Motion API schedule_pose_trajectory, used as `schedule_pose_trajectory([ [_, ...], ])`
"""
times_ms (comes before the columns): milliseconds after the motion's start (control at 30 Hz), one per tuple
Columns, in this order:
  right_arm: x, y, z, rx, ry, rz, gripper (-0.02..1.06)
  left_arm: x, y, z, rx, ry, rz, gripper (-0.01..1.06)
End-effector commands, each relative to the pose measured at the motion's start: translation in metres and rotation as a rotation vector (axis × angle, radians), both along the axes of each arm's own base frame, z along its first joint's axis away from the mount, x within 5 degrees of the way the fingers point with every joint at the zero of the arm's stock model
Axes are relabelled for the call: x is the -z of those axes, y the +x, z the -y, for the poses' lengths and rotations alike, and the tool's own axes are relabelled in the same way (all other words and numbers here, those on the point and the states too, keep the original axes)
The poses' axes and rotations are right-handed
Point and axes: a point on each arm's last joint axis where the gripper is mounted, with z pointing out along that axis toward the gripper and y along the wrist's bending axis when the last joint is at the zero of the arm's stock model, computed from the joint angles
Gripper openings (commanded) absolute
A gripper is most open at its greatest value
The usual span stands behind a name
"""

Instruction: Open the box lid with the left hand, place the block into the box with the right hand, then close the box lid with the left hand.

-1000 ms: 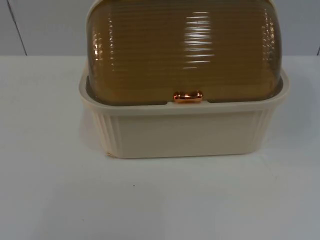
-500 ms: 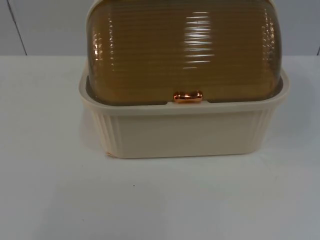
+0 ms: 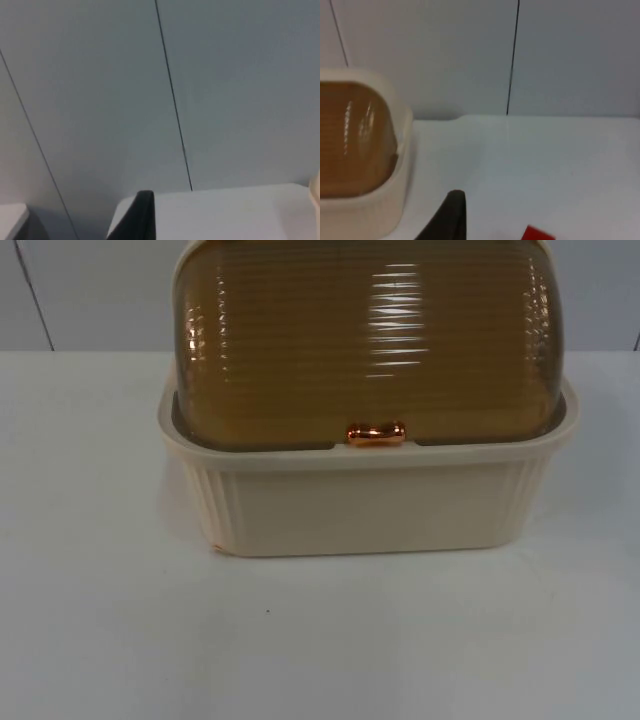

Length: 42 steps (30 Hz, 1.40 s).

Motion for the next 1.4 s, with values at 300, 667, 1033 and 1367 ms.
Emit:
schedule_pose_trajectory([
  [300,-0.057,0.071,0.005,0.06,-0.083,0.134,1.01,-0.027,0.083,0.002,0.022,-0.003,-0.06,1.05],
  [667,-0.05,0.116,0.005,0.059,-0.104,0.02,1.01,0.028,0.171,0.008,0.084,0.106,-0.475,1.05],
  [1033,-0.051,0.12,0.006,0.068,-0.14,0.026,1.01,0.07,0.205,0.082,0.533,0.55,-0.597,1.05],
  [1367,-0.051,0.12,0.006,0.065,-0.14,0.026,1.01,0.085,0.214,0.15,0.766,0.899,-0.36,1.05],
])
